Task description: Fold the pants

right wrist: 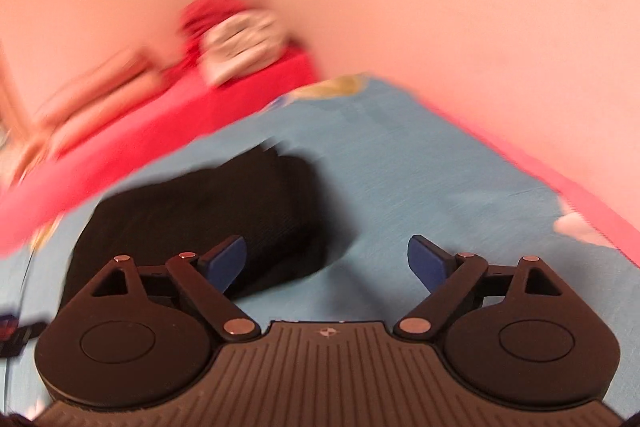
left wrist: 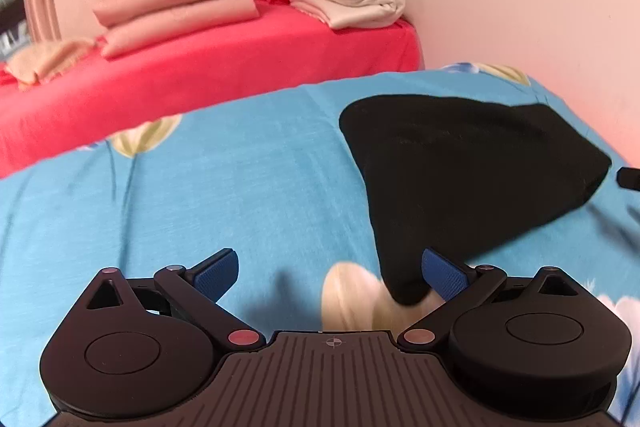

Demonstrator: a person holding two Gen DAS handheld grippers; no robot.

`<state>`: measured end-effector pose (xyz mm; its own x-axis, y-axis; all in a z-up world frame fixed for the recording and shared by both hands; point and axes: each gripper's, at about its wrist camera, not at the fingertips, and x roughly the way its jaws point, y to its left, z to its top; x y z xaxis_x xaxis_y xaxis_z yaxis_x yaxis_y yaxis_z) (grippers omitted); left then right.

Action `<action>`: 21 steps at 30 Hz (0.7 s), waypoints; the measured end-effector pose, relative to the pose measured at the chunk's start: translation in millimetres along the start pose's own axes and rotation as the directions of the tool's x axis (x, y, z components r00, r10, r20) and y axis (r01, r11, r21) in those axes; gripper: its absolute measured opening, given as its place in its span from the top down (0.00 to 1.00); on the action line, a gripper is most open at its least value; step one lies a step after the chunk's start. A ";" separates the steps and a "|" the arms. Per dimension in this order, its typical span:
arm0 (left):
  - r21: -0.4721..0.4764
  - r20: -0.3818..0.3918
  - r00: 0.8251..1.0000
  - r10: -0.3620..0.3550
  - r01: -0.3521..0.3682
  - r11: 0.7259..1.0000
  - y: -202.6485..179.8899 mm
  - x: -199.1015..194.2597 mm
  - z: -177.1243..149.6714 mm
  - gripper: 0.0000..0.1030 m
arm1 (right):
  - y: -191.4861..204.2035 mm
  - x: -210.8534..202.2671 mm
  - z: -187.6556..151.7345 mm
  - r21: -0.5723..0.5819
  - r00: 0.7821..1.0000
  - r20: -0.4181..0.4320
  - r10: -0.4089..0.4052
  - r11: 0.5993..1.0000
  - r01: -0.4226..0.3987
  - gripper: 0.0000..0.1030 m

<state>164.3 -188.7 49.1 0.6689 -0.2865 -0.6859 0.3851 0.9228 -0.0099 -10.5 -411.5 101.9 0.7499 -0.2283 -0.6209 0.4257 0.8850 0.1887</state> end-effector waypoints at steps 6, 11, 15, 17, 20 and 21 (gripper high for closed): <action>0.039 -0.008 0.999 0.054 -0.053 0.998 -16.7 -11.1 -12.0 0.00 | 50.7 -7.6 -22.0 -0.210 0.998 -0.061 0.017 0.977 -0.029 0.05; 0.057 -0.016 0.997 0.078 -0.077 0.995 -23.8 -20.1 -19.7 0.00 | 63.1 -17.3 -31.1 -0.267 0.998 -0.068 0.008 0.963 -0.026 0.05; 0.057 -0.022 0.996 0.084 -0.083 0.995 -27.9 -25.9 -22.8 0.00 | 63.6 -25.6 -35.6 -0.277 0.997 -0.072 0.011 0.960 -0.031 0.04; 0.060 -0.024 0.996 0.086 -0.084 0.995 -29.5 -27.2 -23.2 0.00 | 63.0 -29.4 -37.2 -0.276 0.997 -0.073 0.013 0.961 -0.033 0.04; 0.063 -0.025 0.996 0.085 -0.084 0.995 -31.7 -28.9 -24.5 0.00 | 62.1 -32.5 -38.3 -0.272 0.997 -0.078 0.016 0.962 -0.037 0.04; 0.061 -0.027 0.996 0.082 -0.081 0.995 -32.3 -29.4 -24.5 0.00 | 61.7 -32.7 -38.4 -0.272 0.997 -0.078 0.015 0.962 -0.036 0.04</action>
<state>116.6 -203.7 51.7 0.6813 -0.2025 -0.7035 0.3679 0.9255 0.0899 -28.2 -333.9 104.6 0.7144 -0.1827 -0.6755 0.2449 0.9696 -0.0033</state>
